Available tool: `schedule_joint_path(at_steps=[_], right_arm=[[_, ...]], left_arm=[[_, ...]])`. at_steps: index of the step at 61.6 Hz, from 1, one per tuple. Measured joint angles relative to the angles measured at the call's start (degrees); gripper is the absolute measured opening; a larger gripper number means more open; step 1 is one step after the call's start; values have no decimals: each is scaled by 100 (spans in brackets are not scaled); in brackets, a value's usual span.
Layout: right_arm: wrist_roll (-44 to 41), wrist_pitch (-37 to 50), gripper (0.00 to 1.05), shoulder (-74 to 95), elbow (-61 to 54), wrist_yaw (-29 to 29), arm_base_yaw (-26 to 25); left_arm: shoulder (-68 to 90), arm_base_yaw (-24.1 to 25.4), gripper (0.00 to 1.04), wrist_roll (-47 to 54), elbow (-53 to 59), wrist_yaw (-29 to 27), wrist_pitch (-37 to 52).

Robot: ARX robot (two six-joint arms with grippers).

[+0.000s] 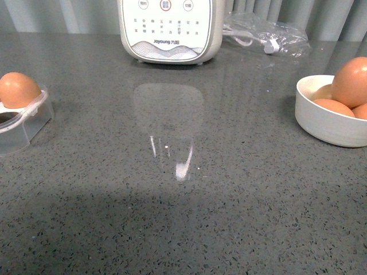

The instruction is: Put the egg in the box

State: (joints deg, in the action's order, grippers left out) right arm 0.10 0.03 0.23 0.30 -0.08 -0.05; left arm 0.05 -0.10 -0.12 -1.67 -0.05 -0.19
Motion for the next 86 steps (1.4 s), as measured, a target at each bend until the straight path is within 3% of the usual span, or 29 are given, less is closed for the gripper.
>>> schedule_joint_path(at_steps=[66,68,73,76,86], right_arm=[[0,0,98,0,0,0,0],[-37,-48,98,26,9,74,24],[-306,-588,98,525,321,1078,520],[-389,-369,98,929,472,1346,807],[-684,973,98,2177,1027,1047,898]], left_arm=[[0,-2,98,0,0,0,0],[0,-2,98,0,0,0,0],[0,-2,98,0,0,-2,0],[0,-2,98,0,0,0,0],[-2,-2,98,0,0,-4,0]])
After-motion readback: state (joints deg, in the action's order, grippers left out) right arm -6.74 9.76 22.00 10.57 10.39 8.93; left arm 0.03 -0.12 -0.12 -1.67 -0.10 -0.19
